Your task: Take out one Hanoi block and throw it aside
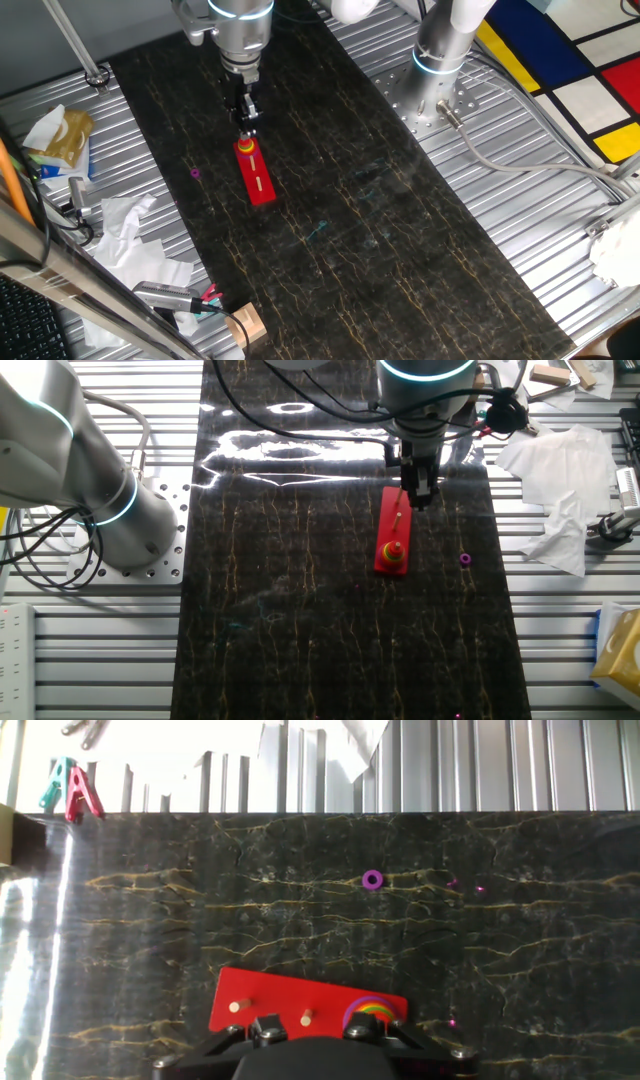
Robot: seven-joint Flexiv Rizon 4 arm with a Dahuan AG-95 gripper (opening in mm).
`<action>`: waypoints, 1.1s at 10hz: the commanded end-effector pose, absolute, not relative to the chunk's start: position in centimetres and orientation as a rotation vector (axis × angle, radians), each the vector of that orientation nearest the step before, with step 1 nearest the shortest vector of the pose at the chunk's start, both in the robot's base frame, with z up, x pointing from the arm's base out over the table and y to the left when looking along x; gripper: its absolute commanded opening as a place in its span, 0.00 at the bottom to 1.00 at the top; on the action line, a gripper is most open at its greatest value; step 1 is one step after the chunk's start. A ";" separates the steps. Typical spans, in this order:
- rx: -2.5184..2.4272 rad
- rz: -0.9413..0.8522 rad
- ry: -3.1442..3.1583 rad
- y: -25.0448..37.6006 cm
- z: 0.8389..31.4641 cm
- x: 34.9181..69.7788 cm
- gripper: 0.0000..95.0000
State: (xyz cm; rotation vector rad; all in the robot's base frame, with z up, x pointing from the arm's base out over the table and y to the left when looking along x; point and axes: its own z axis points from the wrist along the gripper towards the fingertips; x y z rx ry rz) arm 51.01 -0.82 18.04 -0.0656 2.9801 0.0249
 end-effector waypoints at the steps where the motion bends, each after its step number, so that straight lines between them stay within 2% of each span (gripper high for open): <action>1: -0.065 0.025 2.980 -0.9 17.9 51.1 0.40; 11: -0.087 0.036 3.000 -4.1 16.8 51.9 0.40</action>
